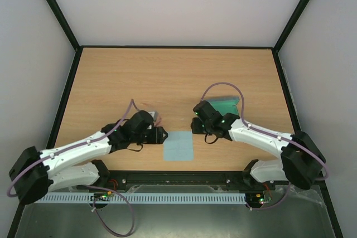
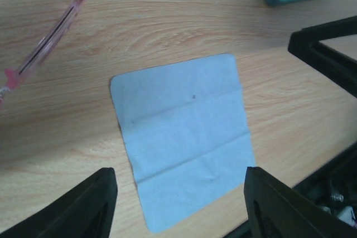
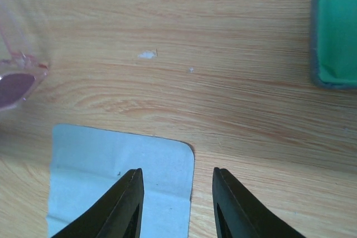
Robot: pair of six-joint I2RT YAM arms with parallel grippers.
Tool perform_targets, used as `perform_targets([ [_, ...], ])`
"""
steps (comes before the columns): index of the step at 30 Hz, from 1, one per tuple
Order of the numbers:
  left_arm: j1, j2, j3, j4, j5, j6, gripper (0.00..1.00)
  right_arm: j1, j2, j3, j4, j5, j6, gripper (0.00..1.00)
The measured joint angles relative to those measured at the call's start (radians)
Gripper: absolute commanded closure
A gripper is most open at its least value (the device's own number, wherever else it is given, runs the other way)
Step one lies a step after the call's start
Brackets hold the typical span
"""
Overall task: Organize the sunglasses
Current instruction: Fold the glasses cleaning cloth at the center of the board.
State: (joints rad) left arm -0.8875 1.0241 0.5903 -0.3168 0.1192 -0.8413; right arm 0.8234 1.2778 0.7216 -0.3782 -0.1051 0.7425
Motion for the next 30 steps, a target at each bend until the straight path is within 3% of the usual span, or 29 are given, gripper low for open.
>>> perform_targets([
  [5,-0.028,0.117,0.002,0.052,-0.046,-0.008,0.43,0.000,0.062,0.003,0.019,-0.019,-0.042,0.65],
  [12,-0.034,0.258,0.044,0.105,-0.100,0.002,0.37,0.000,0.134,0.003,0.022,0.003,-0.089,0.65],
  [16,-0.034,0.312,0.077,0.115,-0.142,0.010,0.44,0.000,0.156,0.005,0.022,0.016,-0.119,0.69],
  [20,-0.034,0.348,0.096,0.117,-0.179,0.027,0.48,0.000,0.193,0.023,0.023,0.021,-0.148,0.71],
  [30,-0.034,0.315,0.092,0.104,-0.241,0.050,0.45,0.010,0.245,0.039,0.029,0.023,-0.177,0.72],
])
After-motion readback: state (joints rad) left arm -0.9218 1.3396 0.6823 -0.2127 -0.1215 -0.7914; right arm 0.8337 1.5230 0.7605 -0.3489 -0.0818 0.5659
